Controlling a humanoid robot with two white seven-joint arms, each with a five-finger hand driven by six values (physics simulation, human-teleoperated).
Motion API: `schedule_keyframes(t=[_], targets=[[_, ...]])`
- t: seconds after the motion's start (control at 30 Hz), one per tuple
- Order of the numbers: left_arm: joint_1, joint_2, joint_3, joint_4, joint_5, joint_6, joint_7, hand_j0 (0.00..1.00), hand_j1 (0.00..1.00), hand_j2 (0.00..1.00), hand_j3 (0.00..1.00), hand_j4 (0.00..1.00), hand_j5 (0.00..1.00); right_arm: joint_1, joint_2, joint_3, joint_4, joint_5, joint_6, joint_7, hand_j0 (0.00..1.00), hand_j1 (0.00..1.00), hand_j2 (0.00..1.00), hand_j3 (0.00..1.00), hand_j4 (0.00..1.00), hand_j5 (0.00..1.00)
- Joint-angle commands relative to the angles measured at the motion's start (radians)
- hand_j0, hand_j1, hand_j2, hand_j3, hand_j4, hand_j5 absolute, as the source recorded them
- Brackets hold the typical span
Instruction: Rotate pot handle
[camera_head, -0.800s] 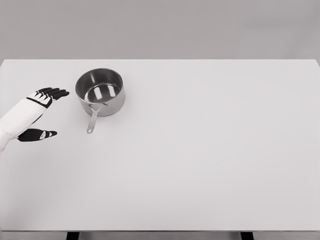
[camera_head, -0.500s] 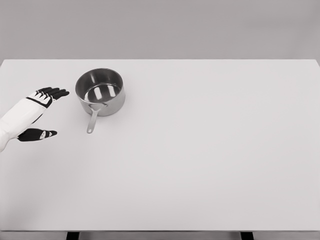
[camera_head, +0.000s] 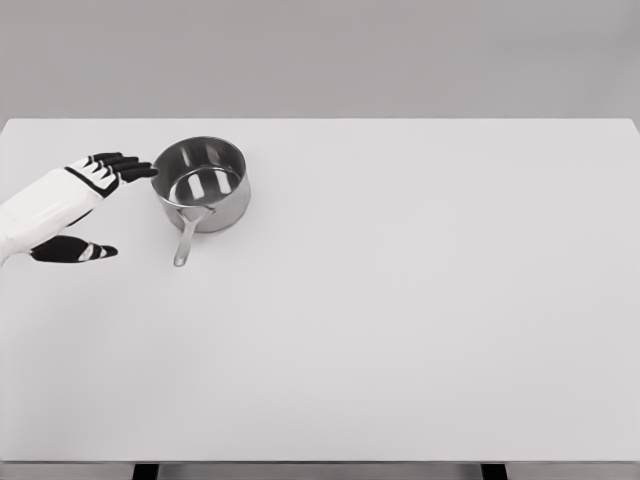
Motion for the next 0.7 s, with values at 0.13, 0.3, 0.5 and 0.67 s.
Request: schedule_keyframes(t=[0.13, 0.3, 0.5, 0.67], targets=[[-0.064, 0.003, -0.030, -0.063, 0.038, 0.003, -0.010, 1.00, 1.00, 1.00, 1.00, 1.00, 1.00, 0.000, 0.000, 0.001, 0.001, 0.000, 0.000, 0.000, 1.00, 1.00, 1.00, 1.00, 1.00, 1.00], [-0.186, 0.000, -0.156, -0.065, 0.032, 0.003, -0.010, 1.00, 1.00, 1.00, 1.00, 1.00, 1.00, 0.000, 0.000, 0.001, 0.001, 0.000, 0.000, 0.000, 1.00, 1.00, 1.00, 1.00, 1.00, 1.00], [-0.229, 0.000, -0.295, -0.065, 0.018, 0.003, -0.010, 1.00, 1.00, 1.00, 1.00, 1.00, 1.00, 0.000, 0.000, -0.001, 0.001, 0.000, 0.000, 0.000, 1.00, 1.00, 1.00, 1.00, 1.00, 1.00], [-0.265, 0.006, -0.430, -0.067, 0.009, 0.003, -0.010, 1.00, 1.00, 1.00, 1.00, 1.00, 1.00, 0.000, 0.000, -0.001, 0.001, 0.000, 0.000, 0.000, 1.00, 1.00, 1.00, 1.00, 1.00, 1.00]])
